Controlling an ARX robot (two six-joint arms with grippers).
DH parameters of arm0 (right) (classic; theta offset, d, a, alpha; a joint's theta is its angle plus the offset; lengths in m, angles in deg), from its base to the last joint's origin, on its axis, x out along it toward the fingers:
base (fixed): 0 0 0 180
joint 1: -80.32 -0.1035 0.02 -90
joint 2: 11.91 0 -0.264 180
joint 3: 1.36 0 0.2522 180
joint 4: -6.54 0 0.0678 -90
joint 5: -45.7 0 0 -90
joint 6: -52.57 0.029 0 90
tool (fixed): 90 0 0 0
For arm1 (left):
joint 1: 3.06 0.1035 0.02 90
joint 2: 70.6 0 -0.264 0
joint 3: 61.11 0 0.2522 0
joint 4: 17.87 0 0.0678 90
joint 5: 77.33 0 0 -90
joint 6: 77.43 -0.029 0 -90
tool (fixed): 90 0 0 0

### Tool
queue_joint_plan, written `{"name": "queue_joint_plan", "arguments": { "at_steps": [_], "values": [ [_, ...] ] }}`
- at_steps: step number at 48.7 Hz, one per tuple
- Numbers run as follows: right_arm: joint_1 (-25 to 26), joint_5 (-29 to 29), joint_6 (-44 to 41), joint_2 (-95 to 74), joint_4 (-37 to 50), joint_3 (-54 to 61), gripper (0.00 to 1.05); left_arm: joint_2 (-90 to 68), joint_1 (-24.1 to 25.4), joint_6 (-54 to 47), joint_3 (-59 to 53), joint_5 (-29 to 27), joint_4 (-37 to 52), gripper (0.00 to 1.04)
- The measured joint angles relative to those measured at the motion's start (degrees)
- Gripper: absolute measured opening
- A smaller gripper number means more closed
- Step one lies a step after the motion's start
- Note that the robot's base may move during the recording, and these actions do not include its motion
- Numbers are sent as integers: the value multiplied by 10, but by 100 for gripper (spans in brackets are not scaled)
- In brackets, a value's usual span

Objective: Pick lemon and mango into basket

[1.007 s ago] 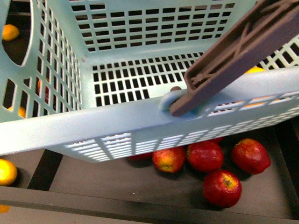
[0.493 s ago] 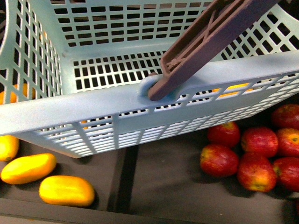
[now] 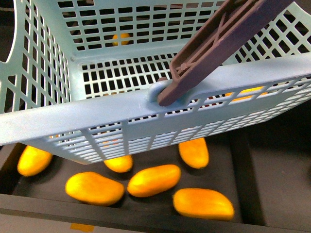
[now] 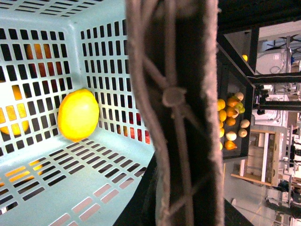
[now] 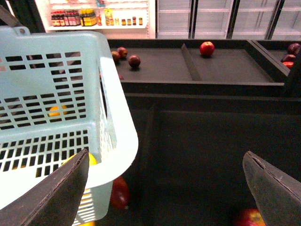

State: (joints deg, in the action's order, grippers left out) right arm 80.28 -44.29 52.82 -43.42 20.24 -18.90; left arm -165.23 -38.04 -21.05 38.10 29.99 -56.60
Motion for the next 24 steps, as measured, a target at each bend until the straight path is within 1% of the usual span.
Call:
{"name": "queue_joint_plan", "arguments": {
  "at_steps": [12, 20, 24],
  "values": [
    [0, 1, 0, 0, 0, 1, 96, 0, 0, 0, 0, 5, 0, 6],
    [0, 2, 0, 0, 0, 1, 96, 1, 9, -7, 0, -15, 0, 6],
    [0, 2, 0, 0, 0, 1, 96, 1, 9, -8, 0, -9, 0, 6]
  ]
}}
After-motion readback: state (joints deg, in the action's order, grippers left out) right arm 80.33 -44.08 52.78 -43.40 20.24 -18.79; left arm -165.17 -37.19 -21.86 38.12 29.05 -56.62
